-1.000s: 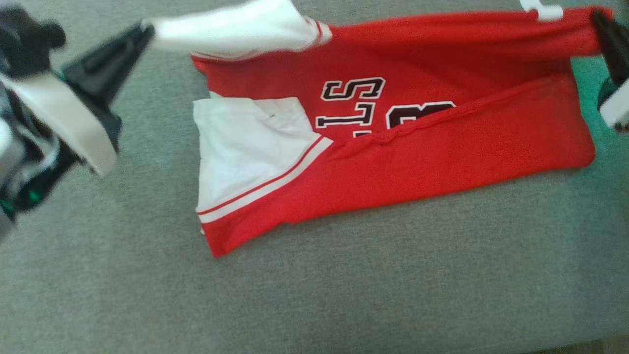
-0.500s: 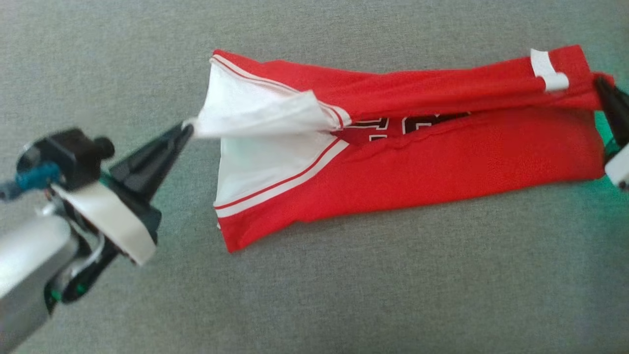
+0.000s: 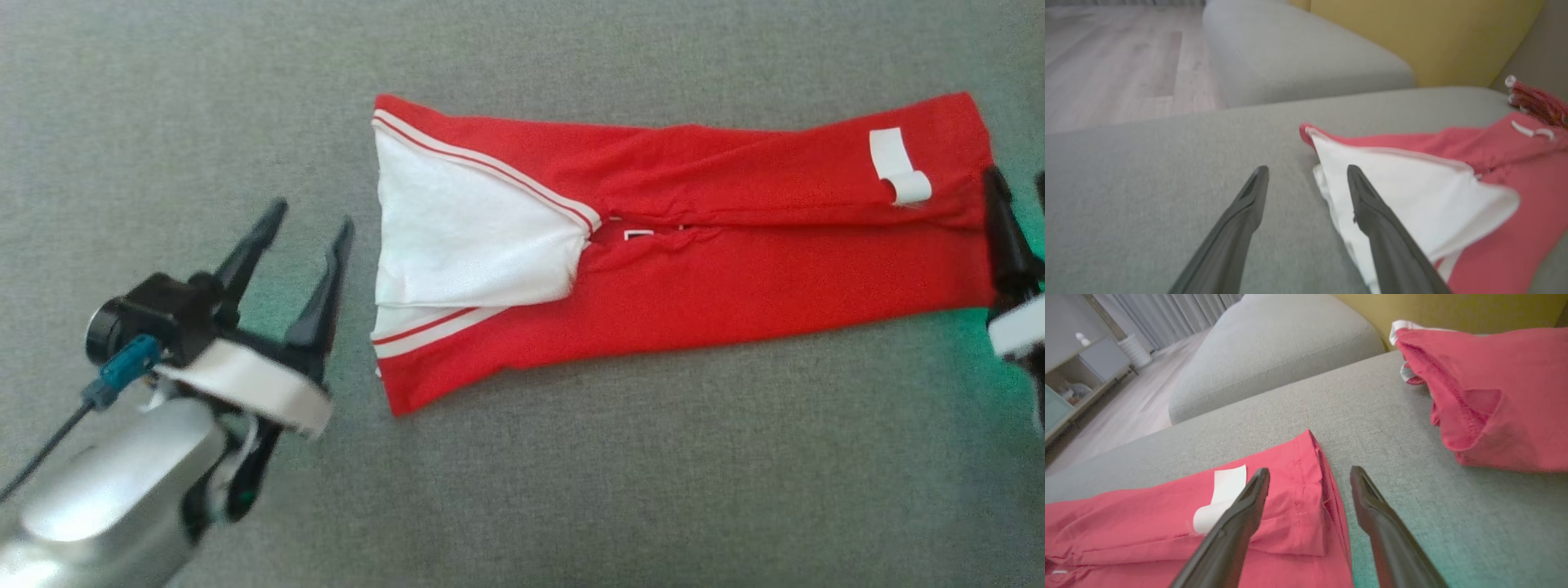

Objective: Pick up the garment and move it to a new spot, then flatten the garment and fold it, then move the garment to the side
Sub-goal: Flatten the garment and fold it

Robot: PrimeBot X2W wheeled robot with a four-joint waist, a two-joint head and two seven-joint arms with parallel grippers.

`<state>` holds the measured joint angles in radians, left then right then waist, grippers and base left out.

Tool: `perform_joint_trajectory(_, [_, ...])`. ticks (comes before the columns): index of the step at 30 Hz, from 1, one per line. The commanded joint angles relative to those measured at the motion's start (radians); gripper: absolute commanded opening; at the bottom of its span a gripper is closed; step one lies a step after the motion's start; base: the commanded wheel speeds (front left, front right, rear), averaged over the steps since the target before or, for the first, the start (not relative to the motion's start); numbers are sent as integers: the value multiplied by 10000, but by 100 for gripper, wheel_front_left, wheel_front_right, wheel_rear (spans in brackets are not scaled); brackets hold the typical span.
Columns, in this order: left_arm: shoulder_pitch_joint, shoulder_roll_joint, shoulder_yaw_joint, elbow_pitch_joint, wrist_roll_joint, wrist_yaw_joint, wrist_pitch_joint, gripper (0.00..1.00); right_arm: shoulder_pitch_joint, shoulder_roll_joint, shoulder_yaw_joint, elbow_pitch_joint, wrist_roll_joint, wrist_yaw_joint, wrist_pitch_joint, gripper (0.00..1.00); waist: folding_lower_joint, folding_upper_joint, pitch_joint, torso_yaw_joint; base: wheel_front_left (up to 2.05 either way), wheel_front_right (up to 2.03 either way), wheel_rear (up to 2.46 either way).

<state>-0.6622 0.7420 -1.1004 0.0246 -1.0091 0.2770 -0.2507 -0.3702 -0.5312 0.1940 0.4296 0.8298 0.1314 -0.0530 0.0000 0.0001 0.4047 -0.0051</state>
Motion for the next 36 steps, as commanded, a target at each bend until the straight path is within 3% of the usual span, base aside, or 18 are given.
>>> perform_joint_trajectory(1, [298, -139, 1275, -198, 381, 315, -99, 100, 537, -15, -217, -352, -193, -7, -532, 100, 0, -1, -190, 101, 0, 0, 0])
perform_joint_trajectory(6, [2594, -1961, 4191, -327, 2532, 756, -107, 100, 1495, 684, -700, -711, -798, -7, -1467, 100, 0, -1, -729, 236, 0, 0, 0])
perform_joint_trajectory(11, [4329, -3580, 5865, -452, 4626, 410, -108, 100, 1801, 1222, -1489, -470, -1174, -7, -1567, 100, 0, -1, -1081, 508, 0, 0, 0])
perform_joint_trajectory(14, [4913, -4397, 6421, -551, 5763, 169, -109, 100, 1582, 1380, -2038, -17, -1458, -7, -1308, 100, 0, -1, -1183, 773, 0, 0, 0])
perform_joint_trajectory(15, [4913, -4397, 6421, -551, 5763, 169, -109, 100, 1582, 1380, -2038, -17, -1458, -7, -1308, 100, 0, -1, -1183, 773, 0, 0, 0])
perform_joint_trajectory(20, [5437, -5550, 6988, -633, 6993, -454, -109, 100, 967, 1453, -2923, 945, -2088, -7, -725, 100, 0, -1, -1217, 1307, 0, 0, 0])
perform_joint_trajectory(27, [5755, -6426, 7669, -571, 7897, -1322, -110, 100, 594, 1511, -3404, 2345, -2726, -7, 842, 100, 0, -1, -1224, 1760, 0, 0, 0])
perform_joint_trajectory(29, [5805, -6554, 7896, -585, 8041, -1478, -110, 100, 658, 1605, -3452, 2491, -2763, -7, 1319, 94, 0, -1, -1231, 1786, 0, 0, 0])
perform_joint_trajectory(30, [5826, -6609, 8013, -598, 8092, -1546, -110, 100, 676, 1640, -3466, 2496, -2781, -7, 1453, 69, 0, -1, -1228, 1782, 0, 0, 0])
perform_joint_trajectory(31, [5847, -6655, 8120, -608, 8142, -1612, -110, 100, 699, 1662, -3472, 2455, -2806, -7, 1516, 31, 0, -1, -1229, 1768, 0, 0, 0])
perform_joint_trajectory(32, [5897, -6729, 8303, -608, 8239, -1731, -110, 100, 766, 1741, -3431, 2279, -2730, -7, 1595, 0, 0, -1, -1248, 1712, 0, 0, 0])
perform_joint_trajectory(36, [5979, -6827, 8617, -583, 8339, -1930, -110, 100, 870, 1653, -3534, 1854, -2626, -7, 1370, 0, 0, -1, -1293, 1501, 0, 0, 0])
